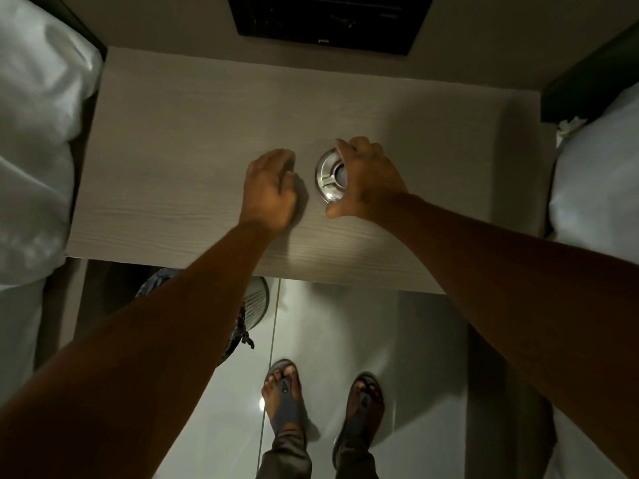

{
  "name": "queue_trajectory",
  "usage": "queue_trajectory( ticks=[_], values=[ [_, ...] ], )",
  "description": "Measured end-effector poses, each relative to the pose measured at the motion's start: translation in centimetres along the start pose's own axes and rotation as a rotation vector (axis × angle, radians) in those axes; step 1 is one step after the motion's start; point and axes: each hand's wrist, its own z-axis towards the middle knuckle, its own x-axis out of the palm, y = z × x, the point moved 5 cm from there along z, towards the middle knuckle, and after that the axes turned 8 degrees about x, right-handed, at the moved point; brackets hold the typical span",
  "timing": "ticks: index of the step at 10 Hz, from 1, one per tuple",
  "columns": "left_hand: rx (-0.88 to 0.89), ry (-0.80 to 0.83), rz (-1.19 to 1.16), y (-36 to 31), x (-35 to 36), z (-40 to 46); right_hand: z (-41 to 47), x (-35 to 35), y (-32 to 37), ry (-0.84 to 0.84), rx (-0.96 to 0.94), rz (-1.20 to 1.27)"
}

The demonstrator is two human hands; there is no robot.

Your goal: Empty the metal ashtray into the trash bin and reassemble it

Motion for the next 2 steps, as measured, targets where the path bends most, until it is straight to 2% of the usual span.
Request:
queue_trajectory(
  ticks=[1, 2],
  values=[
    [0.096, 0.115, 0.132, 0.3, 0.9, -0.1, 0.2, 0.1, -0.6, 0.05, 0.017, 0.048],
    [0.146, 0.266, 0.22, -0.9, 0.4, 0.1, -1.0, -2.4, -1.6, 0.021, 0.076, 0.143]
  ],
)
